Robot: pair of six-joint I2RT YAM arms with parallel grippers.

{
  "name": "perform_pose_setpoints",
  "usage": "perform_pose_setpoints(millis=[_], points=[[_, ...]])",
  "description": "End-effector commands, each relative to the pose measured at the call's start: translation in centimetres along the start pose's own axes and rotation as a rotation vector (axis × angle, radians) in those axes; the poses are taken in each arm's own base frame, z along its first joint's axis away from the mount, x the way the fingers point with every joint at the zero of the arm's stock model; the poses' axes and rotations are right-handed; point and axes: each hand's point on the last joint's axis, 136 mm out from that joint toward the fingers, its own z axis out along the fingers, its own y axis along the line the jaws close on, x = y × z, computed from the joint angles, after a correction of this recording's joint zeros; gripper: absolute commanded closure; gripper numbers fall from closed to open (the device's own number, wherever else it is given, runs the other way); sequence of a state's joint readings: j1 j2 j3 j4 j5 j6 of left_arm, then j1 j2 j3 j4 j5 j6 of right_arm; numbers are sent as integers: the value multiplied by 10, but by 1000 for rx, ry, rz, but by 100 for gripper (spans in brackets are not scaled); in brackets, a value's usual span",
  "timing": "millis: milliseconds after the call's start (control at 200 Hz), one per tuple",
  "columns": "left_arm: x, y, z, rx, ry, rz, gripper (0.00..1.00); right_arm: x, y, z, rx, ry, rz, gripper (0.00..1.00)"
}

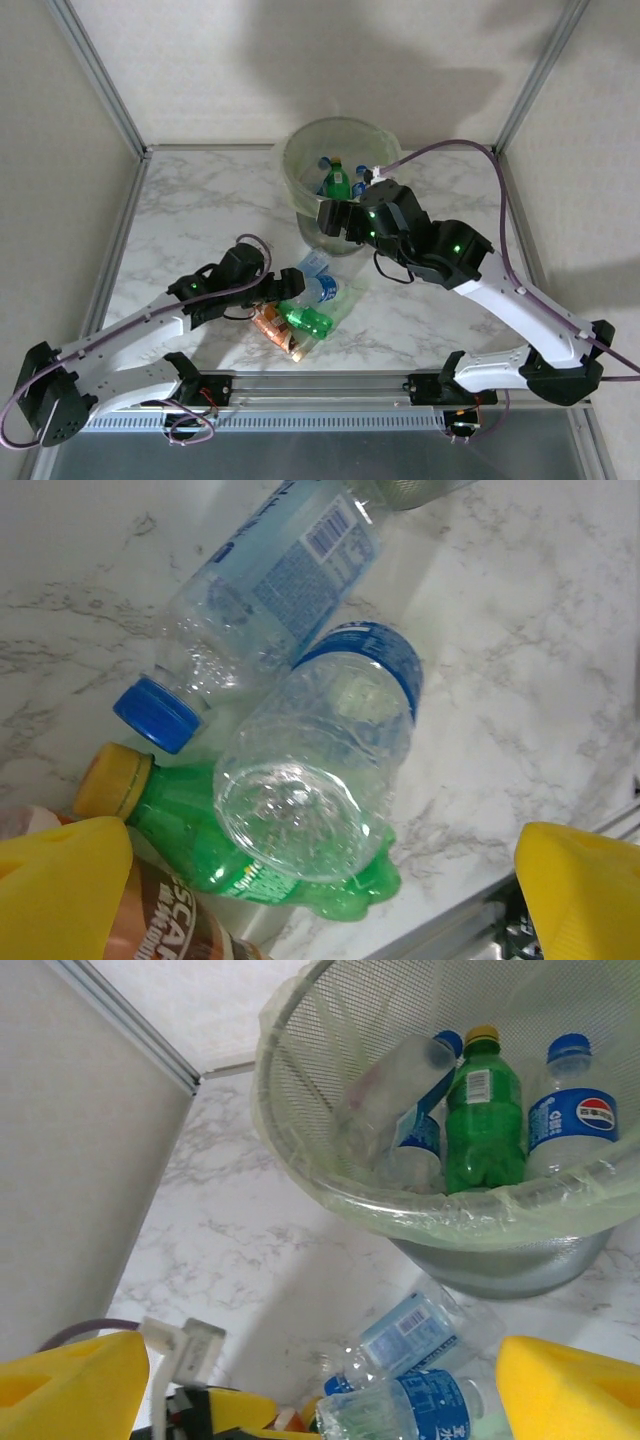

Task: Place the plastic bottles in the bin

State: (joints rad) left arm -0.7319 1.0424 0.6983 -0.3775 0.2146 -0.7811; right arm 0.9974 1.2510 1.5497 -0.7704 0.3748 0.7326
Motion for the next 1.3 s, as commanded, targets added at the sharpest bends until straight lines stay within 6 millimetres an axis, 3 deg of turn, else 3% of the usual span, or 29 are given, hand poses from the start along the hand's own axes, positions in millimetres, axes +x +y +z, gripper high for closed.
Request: perform_pose_setpoints(millis=[0,125,786,1297], points=[[-16,-11,7,9,-59,55,2,-12,8,-2,-55,-24,46,10],[-10,-11,22,17,-15,60,6,-16,8,-4,-45,-24,36,10],[5,-10,56,1,108,100,14,-7,-13,-11,3,-19,75,12],[0,-26,54,33,124,121,34,-9,-15,-9,21,-24,66,12]])
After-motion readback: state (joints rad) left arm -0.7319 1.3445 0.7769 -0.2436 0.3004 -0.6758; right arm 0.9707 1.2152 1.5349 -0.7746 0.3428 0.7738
